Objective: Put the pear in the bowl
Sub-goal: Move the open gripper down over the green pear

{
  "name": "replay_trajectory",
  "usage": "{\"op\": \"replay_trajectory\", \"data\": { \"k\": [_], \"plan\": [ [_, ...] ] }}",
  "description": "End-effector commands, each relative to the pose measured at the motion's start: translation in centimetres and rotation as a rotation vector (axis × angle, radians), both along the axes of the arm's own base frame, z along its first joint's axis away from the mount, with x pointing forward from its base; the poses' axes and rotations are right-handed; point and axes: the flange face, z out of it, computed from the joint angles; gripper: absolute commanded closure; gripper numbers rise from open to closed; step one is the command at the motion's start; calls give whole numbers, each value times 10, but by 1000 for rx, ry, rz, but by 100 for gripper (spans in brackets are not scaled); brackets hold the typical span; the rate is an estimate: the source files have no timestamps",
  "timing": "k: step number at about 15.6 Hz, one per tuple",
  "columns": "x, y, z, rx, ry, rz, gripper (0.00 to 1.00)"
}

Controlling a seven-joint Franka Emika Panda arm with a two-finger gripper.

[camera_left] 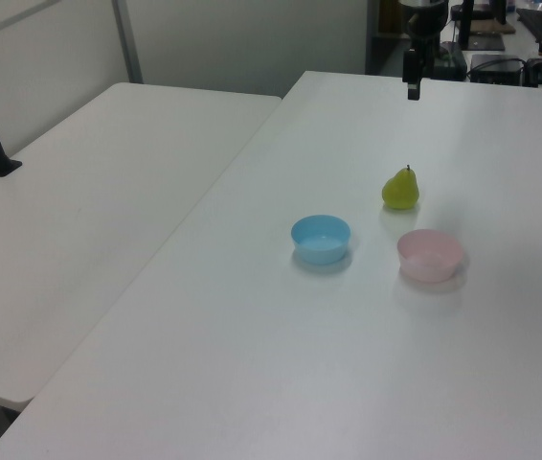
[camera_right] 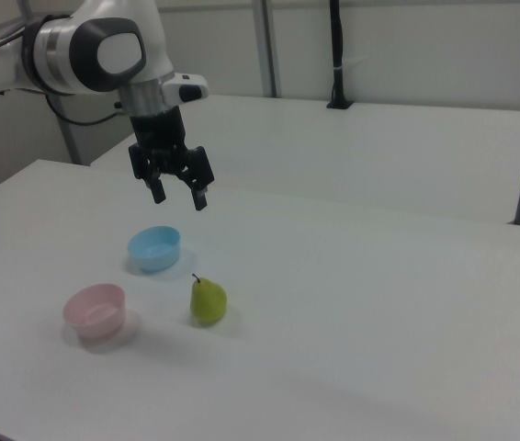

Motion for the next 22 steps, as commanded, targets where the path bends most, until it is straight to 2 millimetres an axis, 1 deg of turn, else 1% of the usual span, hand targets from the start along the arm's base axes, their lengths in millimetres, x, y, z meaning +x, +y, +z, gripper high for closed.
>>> {"op": "replay_trajectory", "data": {
  "k": [1, 4, 6, 10, 11, 14, 17, 20, 21, 22],
  "plan": [
    [-3, 1, 2, 50, -12, 13, 0],
    [-2, 1, -1, 50, -5, 20, 0],
    [-2, 1, -10, 51, 9, 26, 0],
    [5, 1, -40, 47, 46, 44, 0],
    [7, 3, -49, 41, 50, 49, 0],
    [14, 5, -91, 23, 66, 60, 0],
    [16, 1, -119, -27, 114, 86, 0],
    [21, -1, -148, -62, 155, 106, 0],
    [22, 1, -157, -77, 171, 117, 0],
    [24, 8, -167, -84, 184, 133, 0]
  ]
}}
